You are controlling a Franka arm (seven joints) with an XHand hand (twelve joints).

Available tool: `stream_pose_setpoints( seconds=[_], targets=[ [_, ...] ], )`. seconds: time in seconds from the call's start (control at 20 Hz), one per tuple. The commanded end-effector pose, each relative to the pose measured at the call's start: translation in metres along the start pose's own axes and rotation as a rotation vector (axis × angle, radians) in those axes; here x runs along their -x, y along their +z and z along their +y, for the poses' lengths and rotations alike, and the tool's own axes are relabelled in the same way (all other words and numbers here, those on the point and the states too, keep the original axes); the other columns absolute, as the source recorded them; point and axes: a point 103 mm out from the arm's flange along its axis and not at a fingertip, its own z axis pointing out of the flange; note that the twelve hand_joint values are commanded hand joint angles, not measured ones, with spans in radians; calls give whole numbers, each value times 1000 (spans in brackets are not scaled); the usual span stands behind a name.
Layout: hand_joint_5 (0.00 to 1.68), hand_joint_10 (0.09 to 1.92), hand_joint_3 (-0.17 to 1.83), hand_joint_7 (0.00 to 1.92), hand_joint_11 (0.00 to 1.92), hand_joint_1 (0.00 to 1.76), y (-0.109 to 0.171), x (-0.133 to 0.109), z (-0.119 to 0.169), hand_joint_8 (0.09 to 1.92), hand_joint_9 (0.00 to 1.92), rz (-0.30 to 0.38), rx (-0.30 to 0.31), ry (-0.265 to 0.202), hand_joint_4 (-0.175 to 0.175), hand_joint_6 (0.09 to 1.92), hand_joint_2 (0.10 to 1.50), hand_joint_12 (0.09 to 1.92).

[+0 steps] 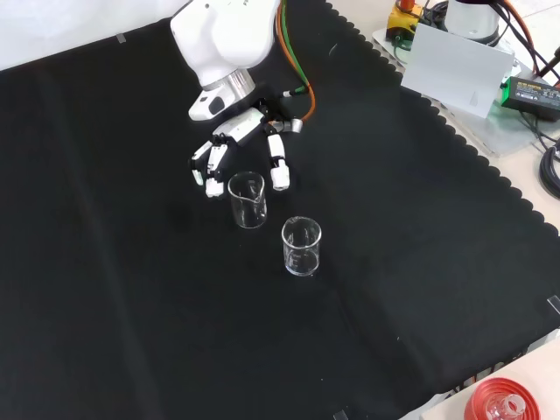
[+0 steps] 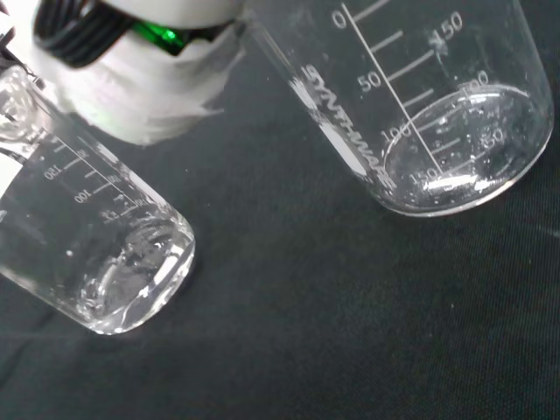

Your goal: Place the beaker back on the table.

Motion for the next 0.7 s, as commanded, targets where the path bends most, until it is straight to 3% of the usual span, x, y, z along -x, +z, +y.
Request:
stream_pose_setpoints(
  seconds=[0.05,0.7],
  targets=[
    [359,87,449,546,0,848,-15,-7,-9,87,599,-10,25,8,-59,304,573,1133],
    [363,87,447,541,0,846,-56,-15,-42,87,592,-49,76,52,-60,278,576,1119]
  ],
)
